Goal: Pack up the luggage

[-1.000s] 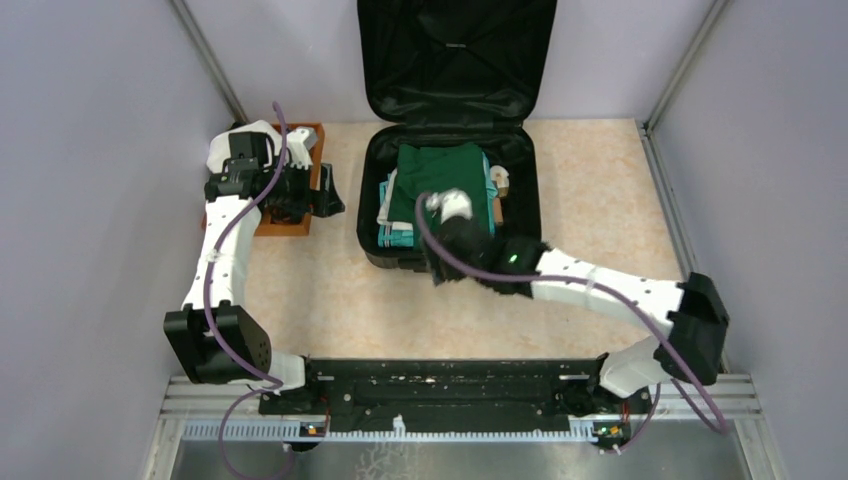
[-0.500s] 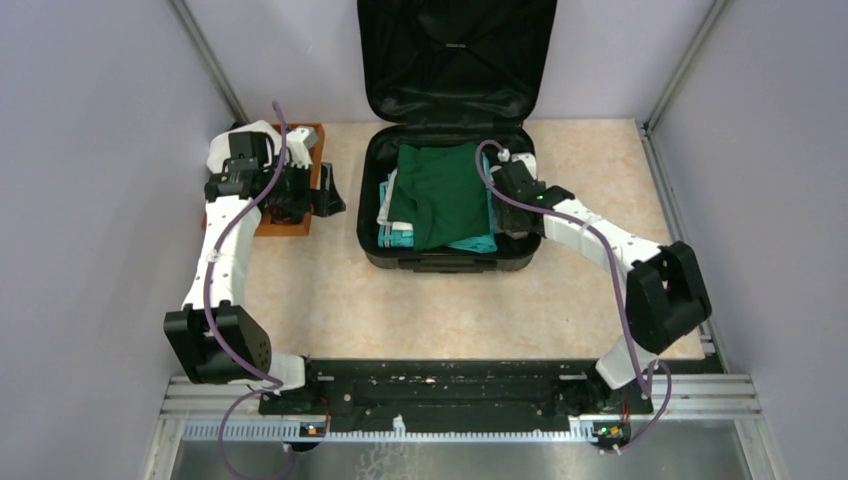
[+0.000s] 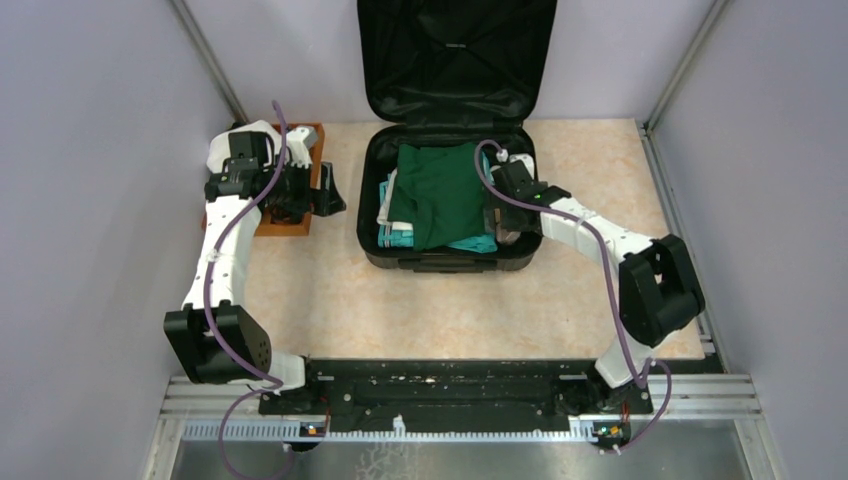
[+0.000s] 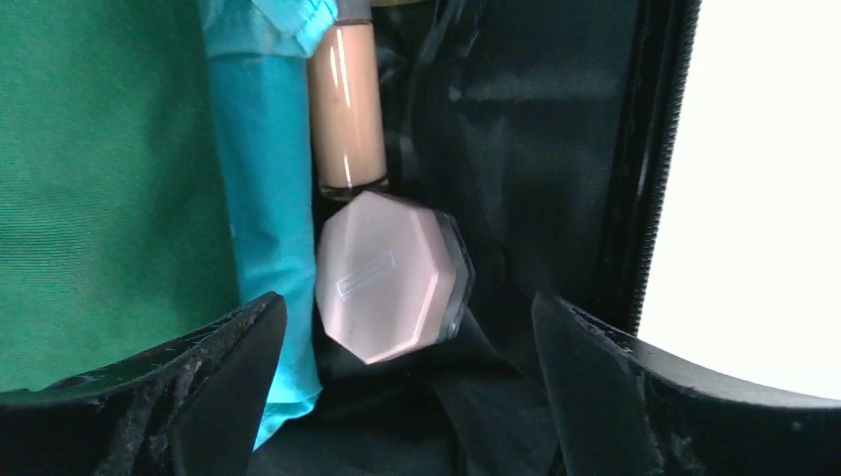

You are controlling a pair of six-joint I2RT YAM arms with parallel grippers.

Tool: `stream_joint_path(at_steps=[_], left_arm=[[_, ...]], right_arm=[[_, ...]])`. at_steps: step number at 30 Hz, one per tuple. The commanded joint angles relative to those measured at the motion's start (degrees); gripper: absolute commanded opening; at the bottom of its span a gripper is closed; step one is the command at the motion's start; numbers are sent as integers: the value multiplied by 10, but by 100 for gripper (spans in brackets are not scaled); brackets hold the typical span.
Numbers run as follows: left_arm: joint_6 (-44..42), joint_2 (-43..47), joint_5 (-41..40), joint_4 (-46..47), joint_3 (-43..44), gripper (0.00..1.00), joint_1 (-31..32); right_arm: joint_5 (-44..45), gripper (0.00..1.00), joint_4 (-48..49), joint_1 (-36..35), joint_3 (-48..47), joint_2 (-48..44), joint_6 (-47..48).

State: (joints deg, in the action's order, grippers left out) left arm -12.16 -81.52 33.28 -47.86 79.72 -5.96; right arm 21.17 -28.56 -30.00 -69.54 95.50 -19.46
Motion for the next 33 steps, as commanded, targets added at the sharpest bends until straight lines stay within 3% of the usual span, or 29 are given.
stream_joint_path(at_steps=[1, 7, 16, 19, 27, 33], left_arm=[[0, 0, 12, 26, 1, 98, -3], [3, -5, 11, 32, 2, 98, -4], [7, -27, 6, 45, 2, 98, -3], [6, -38, 4, 47, 3, 98, -3], [-7, -70, -7, 47, 12, 98, -3], [-12, -86, -15, 38, 19, 98, -3]], right_arm=[[-3, 97, 0, 14, -41, -48, 15], [-20, 98, -16, 45, -123, -58, 13], [-103, 97, -50, 170, -434, 88, 7], [-119, 92, -9, 195, -504, 142, 13], [-207, 74, 165, 227, -565, 245, 57], [-237, 71, 211, 232, -675, 345, 49]])
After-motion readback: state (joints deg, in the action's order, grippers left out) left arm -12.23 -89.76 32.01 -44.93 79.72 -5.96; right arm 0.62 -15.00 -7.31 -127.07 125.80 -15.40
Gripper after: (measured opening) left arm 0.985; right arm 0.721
